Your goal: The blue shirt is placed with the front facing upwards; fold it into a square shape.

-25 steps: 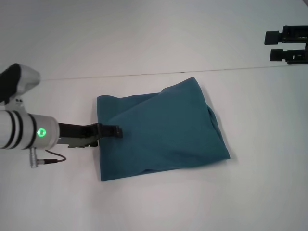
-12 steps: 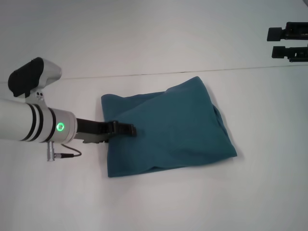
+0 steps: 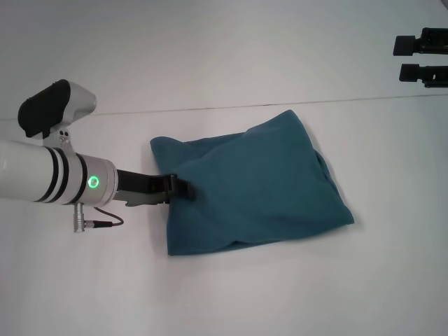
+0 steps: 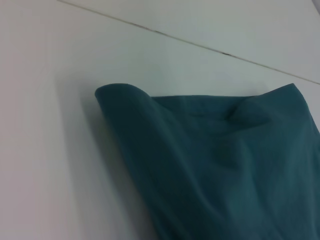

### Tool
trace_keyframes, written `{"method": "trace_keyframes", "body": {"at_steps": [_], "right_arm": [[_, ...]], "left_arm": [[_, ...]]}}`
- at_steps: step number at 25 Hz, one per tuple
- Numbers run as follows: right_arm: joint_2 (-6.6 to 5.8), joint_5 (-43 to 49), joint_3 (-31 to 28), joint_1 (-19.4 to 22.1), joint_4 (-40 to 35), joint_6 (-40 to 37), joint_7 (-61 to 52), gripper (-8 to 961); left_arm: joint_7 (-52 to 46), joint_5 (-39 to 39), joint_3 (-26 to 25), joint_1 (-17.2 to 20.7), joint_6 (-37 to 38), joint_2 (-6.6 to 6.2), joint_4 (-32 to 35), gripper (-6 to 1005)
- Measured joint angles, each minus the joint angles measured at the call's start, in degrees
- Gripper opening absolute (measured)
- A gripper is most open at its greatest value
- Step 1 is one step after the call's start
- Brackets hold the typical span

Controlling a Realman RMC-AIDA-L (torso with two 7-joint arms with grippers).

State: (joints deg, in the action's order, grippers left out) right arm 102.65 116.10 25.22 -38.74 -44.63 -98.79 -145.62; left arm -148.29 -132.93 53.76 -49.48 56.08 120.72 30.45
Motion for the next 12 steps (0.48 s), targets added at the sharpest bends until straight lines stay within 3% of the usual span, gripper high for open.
{"method": "trace_keyframes", "body": {"at_steps": [6,11,12], "right_arm": [[0.00,0.0,0.0,0.0,0.3,0.3,-0.1,758],[-0.29,0.0,-0.1,0.1,1.8,0.8,-0.1,757],[-0.32,0.0,-0.1,0.1,1.9,0.9,-0.1,757]], "left_arm": [[0.4,0.4,0.1,0.3,3.2,0.28,0.8,397],[0.1,0.6,-0.2,2.9,8.3,1.81,6.8,195],[0.0,0.6,-0.2,3.4,9.3,2.08,7.8,195]]}}
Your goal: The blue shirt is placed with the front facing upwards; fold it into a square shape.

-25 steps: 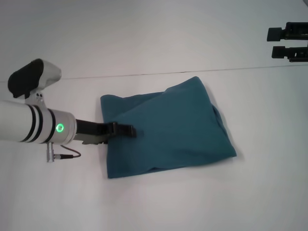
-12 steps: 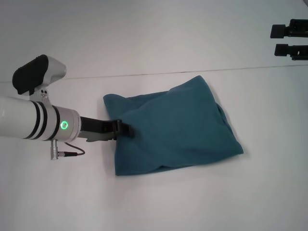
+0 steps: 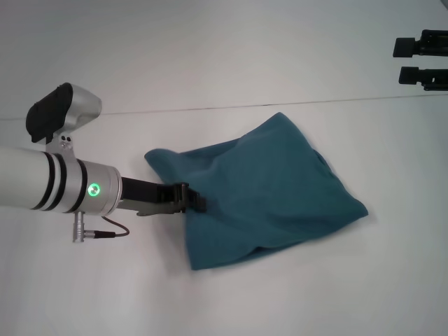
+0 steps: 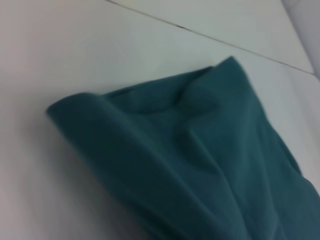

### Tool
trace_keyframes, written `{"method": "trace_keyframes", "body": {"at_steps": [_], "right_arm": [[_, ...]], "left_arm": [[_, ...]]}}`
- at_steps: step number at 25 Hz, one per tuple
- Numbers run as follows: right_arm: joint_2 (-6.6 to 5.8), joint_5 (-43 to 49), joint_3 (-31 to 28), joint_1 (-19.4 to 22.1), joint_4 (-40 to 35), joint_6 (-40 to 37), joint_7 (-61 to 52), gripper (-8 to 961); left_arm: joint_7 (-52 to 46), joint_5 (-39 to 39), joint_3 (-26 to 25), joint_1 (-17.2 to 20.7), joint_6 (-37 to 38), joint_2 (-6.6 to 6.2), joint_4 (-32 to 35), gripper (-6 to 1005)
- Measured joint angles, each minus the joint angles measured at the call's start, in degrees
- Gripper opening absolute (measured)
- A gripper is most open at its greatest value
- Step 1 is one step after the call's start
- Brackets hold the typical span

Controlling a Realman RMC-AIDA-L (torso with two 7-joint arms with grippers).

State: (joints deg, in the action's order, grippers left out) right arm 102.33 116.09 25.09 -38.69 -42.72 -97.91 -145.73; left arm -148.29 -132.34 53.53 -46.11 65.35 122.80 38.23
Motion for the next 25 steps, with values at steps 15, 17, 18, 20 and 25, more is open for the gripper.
{"method": "trace_keyframes", "body": {"at_steps": [15,17,18,20,25], "right_arm": [[-0.21,0.0,-0.6,0.8,0.3,0.2,0.1,751],[-0.21,0.0,-0.6,0.8,0.3,0.2,0.3,749],[-0.21,0.0,-0.5,0.8,0.4,0.2,0.3,748],[-0.21,0.0,-0.5,0.8,0.7,0.2,0.5,748],[-0.21,0.0,-0.6,0.8,1.7,0.2,0.6,748]], "left_arm": [[-2.3,-2.2,-6.3,13.8,15.0,-0.22,14.0,190],[-2.0,-4.5,-9.1,12.8,14.7,-1.42,13.3,189],[-1.9,-5.3,-10.0,12.2,14.5,-1.85,13.0,189],[-1.4,-7.6,-12.2,10.4,14.0,-3.04,11.4,188],[-0.2,-10.0,-13.5,7.4,13.9,-4.55,7.8,182]]}}
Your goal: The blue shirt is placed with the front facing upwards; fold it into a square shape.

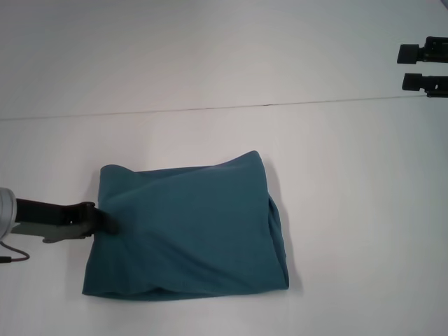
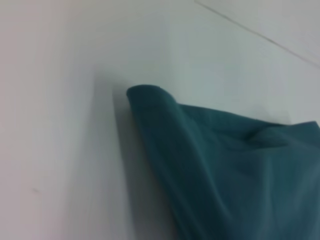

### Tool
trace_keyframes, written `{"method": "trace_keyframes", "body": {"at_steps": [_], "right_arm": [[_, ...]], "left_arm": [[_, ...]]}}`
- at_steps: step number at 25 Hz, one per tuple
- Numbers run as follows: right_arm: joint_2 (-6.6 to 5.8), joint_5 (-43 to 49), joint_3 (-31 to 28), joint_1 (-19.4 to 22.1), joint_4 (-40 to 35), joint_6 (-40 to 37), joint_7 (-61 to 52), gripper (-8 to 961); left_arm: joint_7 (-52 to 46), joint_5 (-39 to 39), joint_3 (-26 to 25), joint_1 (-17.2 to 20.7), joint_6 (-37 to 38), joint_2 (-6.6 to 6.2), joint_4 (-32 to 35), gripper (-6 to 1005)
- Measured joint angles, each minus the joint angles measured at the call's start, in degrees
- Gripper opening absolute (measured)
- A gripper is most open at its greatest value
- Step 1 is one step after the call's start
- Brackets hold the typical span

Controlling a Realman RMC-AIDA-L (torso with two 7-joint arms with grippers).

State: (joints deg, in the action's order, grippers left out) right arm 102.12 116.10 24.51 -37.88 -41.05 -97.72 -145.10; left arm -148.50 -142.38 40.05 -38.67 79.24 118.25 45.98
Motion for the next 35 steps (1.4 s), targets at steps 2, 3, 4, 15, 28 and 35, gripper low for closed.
{"method": "trace_keyframes", "body": {"at_steps": [2,3,4,15,28,35], "right_arm": [[0.00,0.0,0.0,0.0,0.0,0.0,0.0,748],[0.00,0.0,0.0,0.0,0.0,0.0,0.0,748],[-0.02,0.0,0.0,0.0,0.0,0.0,0.0,748],[-0.08,0.0,0.1,0.0,0.1,0.3,0.0,749],[0.03,0.0,0.4,0.1,0.7,0.5,0.0,749],[-0.10,0.1,0.4,0.5,0.9,0.6,0.1,748]], "left_arm": [[-0.2,-0.7,-0.1,-0.1,0.4,-0.06,0.1,179],[-0.4,-1.0,-0.1,-0.1,0.6,-0.07,0.5,178],[-0.6,-1.5,-0.2,0.1,0.9,-0.08,1.4,176],[-4.1,-2.7,-7.0,2.2,5.8,-0.11,9.8,318],[-2.0,13.2,-10.6,3.8,-2.3,0.54,-6.0,860],[-1.0,12.9,-7.2,3.7,-7.2,0.89,-8.6,923]]}}
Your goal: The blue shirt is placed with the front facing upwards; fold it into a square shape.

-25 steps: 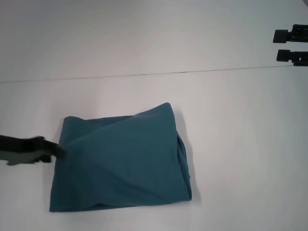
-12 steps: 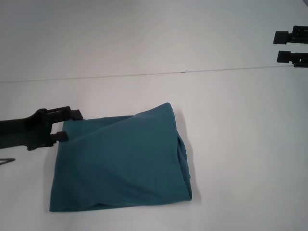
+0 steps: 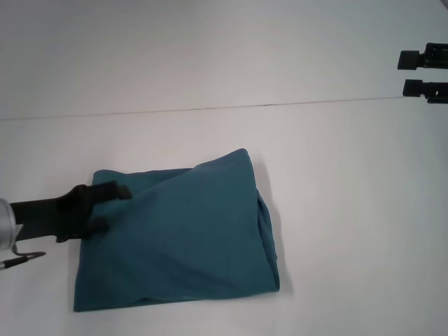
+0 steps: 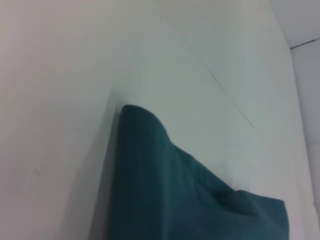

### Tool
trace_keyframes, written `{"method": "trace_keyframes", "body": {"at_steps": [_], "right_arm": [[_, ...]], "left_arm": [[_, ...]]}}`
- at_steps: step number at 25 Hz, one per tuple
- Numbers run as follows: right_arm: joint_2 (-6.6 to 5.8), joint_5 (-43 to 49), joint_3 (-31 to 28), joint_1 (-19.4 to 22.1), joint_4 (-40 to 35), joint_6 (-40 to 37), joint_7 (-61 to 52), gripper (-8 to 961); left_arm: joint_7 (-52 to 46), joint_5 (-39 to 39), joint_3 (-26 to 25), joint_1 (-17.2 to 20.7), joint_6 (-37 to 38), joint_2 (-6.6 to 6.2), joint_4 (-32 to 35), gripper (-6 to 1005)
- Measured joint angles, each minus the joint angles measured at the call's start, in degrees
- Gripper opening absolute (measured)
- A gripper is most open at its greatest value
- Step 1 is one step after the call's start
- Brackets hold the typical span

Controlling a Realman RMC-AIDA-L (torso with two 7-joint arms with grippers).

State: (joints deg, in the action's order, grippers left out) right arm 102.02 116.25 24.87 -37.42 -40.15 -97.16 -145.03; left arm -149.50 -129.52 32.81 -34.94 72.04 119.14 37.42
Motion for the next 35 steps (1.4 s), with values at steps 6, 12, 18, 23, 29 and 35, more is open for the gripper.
{"method": "trace_keyframes", "body": {"at_steps": [6,12,18,23,29,35], "right_arm": [[0.01,0.1,0.1,0.2,0.0,0.0,0.4,748],[0.98,-1.8,-0.3,0.9,0.0,-2.1,12.8,748],[5.21,-7.1,-0.1,4.9,-1.1,-4.5,38.3,744],[9.00,-6.1,0.9,9.0,-4.3,-6.0,52.5,737],[15.43,-0.2,5.0,13.1,-12.1,-8.1,56.1,729],[17.57,1.9,12.1,11.5,-2.6,-5.4,56.2,730]], "left_arm": [[1.0,1.1,0.5,-0.2,0.7,0.11,0.7,912],[12.9,5.8,-3.7,2.7,16.1,-0.33,8.1,913],[39.3,4.8,-4.4,7.1,30.2,-0.10,12.0,915],[50.2,5.2,-5.4,10.9,31.6,1.44,13.7,915],[52.2,5.0,-5.4,12.0,34.2,1.97,13.4,912],[57.2,4.7,-3.2,13.6,35.6,3.06,12.9,911]]}}
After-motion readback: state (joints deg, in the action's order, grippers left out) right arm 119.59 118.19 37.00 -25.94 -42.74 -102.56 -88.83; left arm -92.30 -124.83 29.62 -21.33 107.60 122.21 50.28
